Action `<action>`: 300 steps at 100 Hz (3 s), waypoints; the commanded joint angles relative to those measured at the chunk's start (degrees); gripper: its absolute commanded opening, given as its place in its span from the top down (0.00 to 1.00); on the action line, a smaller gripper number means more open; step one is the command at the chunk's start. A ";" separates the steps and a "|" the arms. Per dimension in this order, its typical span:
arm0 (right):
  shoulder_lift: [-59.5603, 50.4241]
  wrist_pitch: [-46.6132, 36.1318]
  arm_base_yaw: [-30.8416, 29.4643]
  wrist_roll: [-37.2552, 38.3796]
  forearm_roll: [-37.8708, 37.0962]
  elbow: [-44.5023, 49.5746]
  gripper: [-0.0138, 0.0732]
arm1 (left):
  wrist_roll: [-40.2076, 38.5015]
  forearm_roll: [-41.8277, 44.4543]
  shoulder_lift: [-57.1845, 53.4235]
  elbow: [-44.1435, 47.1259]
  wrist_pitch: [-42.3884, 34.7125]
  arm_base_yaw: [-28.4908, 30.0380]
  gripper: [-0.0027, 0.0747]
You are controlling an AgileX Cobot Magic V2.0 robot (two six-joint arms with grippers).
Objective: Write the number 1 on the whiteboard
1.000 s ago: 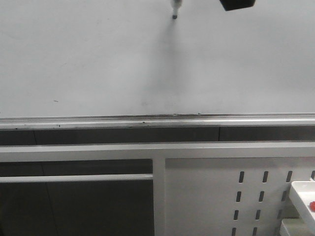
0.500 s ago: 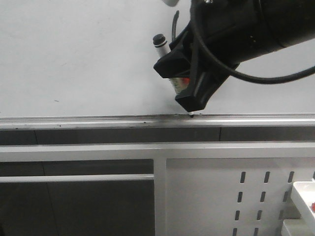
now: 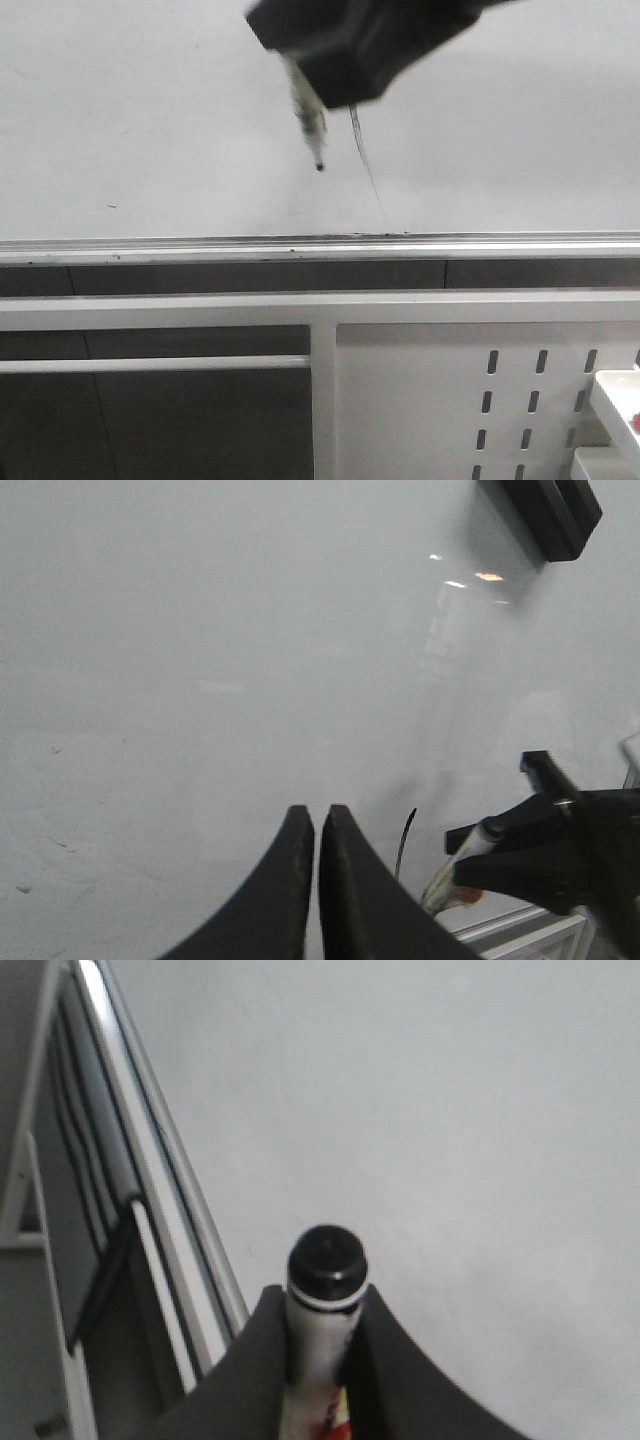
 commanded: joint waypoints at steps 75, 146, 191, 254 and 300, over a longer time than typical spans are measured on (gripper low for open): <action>-21.27 30.20 12.85 1.75 10.27 -15.49 0.93 | 10.39 7.77 42.00 -20.23 25.77 -0.36 0.57; -21.35 18.11 15.98 1.75 15.17 -15.49 0.93 | 10.39 3.12 42.87 -20.23 30.76 -0.36 0.44; -17.20 20.57 21.35 1.75 15.17 -15.49 0.93 | 10.39 1.53 42.76 -20.23 37.49 -0.36 0.48; -17.31 26.87 21.35 1.75 12.46 -15.49 0.93 | 10.39 1.53 42.87 -20.23 39.50 -0.36 0.72; -17.31 28.05 21.35 1.75 11.56 -15.49 0.93 | 10.39 2.07 42.87 -19.72 39.50 -0.36 0.72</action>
